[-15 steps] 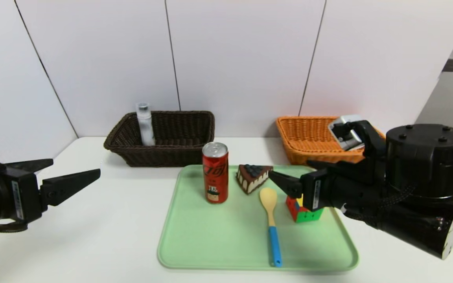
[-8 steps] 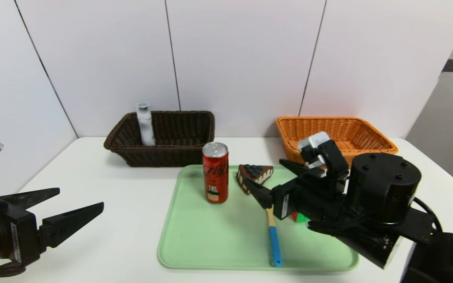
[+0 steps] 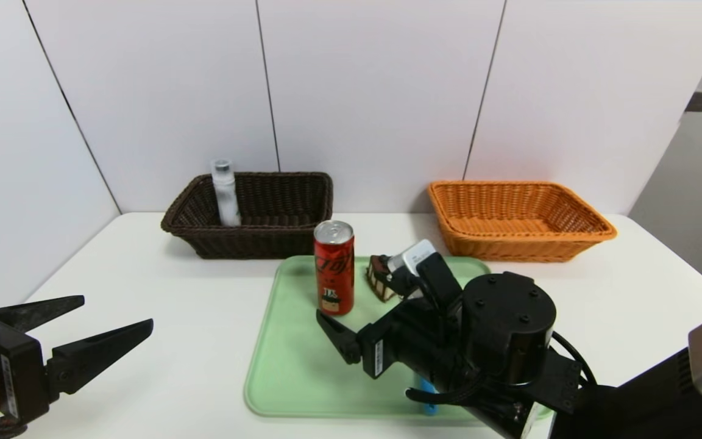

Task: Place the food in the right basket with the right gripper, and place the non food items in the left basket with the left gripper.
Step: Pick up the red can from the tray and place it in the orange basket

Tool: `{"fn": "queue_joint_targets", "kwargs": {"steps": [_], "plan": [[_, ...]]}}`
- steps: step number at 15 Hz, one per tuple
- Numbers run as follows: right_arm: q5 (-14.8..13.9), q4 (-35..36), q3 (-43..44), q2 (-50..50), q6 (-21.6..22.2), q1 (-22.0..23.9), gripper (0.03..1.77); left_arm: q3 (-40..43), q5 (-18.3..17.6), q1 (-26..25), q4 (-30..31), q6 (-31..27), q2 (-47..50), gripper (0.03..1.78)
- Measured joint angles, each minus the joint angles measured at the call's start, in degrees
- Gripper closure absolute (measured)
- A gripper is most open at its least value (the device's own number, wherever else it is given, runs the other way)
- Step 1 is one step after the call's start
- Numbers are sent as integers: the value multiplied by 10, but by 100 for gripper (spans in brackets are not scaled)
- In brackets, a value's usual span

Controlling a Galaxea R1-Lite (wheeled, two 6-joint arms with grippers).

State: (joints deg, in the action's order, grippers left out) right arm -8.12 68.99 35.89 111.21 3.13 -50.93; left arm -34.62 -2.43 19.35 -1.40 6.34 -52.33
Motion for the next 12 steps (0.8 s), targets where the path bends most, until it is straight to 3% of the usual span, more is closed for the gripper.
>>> {"fn": "queue_joint_targets", "kwargs": {"steps": [12], "plan": [[-9, 1, 120, 92, 5, 12, 9, -15, -11, 0, -1, -1, -3, 12]]}}
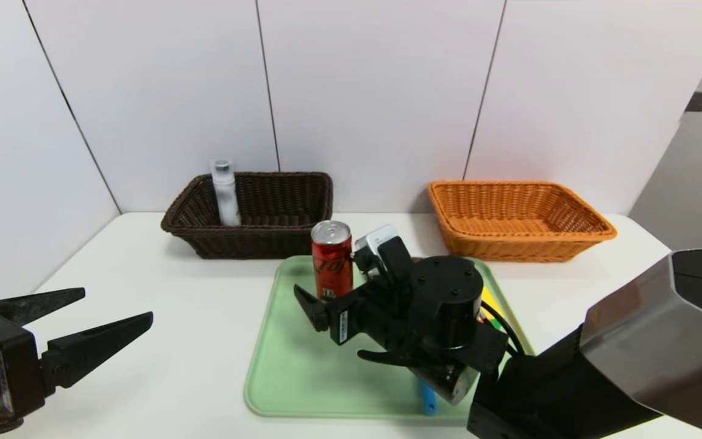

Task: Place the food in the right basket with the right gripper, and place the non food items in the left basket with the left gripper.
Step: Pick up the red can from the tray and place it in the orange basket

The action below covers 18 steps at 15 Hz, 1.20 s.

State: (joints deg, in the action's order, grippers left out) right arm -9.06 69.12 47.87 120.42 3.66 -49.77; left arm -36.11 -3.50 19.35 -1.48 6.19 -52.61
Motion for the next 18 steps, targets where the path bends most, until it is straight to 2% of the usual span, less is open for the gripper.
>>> {"fn": "queue_joint_targets", "kwargs": {"steps": [10, 18], "plan": [[-5, -2, 61, 53, -2, 26, 9, -8, -14, 1, 1, -2, -13, 12], [-2, 0, 85, 73, 0, 28, 9, -10, -15, 2, 1, -2, -18, 12]]}}
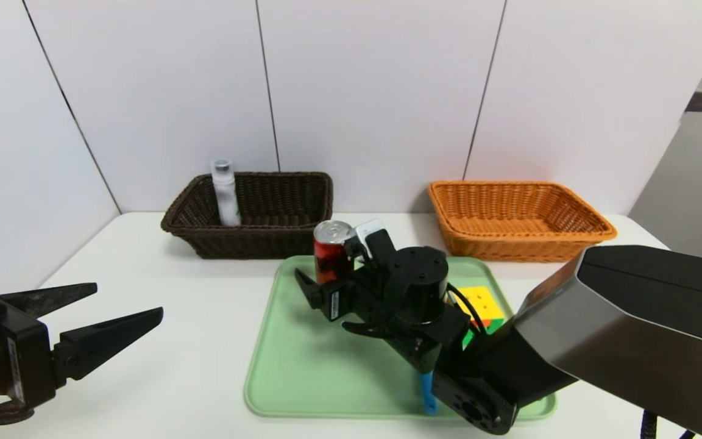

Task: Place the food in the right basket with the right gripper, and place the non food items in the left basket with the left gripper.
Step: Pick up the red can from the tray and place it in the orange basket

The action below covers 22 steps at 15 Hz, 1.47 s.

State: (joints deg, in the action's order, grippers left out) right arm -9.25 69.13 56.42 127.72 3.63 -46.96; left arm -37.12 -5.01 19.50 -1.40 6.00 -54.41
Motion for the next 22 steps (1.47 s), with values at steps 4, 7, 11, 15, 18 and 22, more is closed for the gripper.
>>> {"fn": "queue_joint_targets", "kwargs": {"steps": [4, 7, 11, 15, 18, 22], "plan": [[0, 0, 14, 2, 0, 0, 9, 0, 0, 0, 0, 0, -1, 12], [0, 0, 15, 3, 1, 1, 26, 0, 0, 0, 0, 0, -1, 12], [0, 1, 16, 6, 1, 3, 80, -1, 0, 0, 0, 0, -1, 12], [2, 1, 17, 6, 4, 3, 81, -1, 0, 0, 0, -2, 0, 12], [-1, -9, 9, -11, 14, 0, 82, -1, 0, 0, 0, -2, -1, 12], [-9, -74, -7, -87, 24, 0, 82, -30, 0, 0, -22, -1, -7, 12]]}}
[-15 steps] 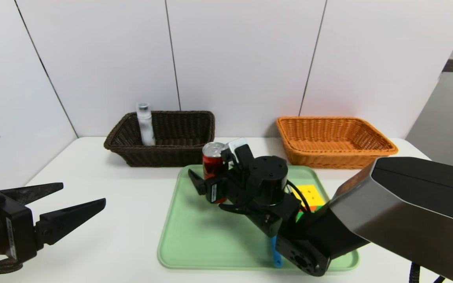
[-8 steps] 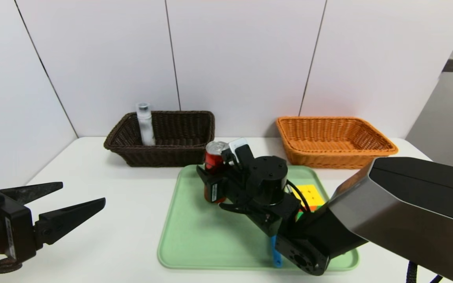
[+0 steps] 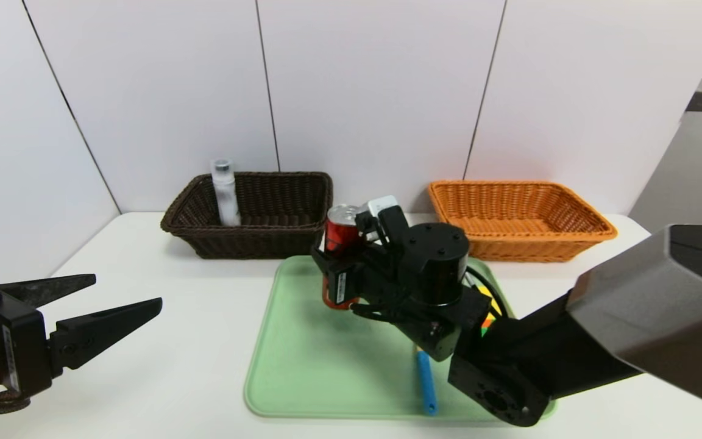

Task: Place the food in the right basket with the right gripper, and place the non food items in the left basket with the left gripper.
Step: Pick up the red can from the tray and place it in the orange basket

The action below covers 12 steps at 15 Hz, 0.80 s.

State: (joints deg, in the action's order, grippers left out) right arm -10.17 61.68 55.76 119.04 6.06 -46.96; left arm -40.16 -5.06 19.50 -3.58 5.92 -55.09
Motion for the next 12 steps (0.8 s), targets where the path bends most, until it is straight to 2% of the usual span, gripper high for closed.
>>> {"fn": "queue_joint_targets", "kwargs": {"steps": [2, 4, 7, 12], "plan": [[-2, -63, 6, -56, 17, 4, 82, -10, 0, 0, -2, 0, -5, 12], [-2, -161, 48, -115, 40, 28, 82, -18, 0, 0, -2, 0, -11, 12], [13, -299, 123, -173, 54, 115, 82, -33, 0, 0, -2, 0, -21, 12], [47, -404, 206, -182, 47, 282, 82, -39, 0, 0, -3, 0, -28, 12]]}}
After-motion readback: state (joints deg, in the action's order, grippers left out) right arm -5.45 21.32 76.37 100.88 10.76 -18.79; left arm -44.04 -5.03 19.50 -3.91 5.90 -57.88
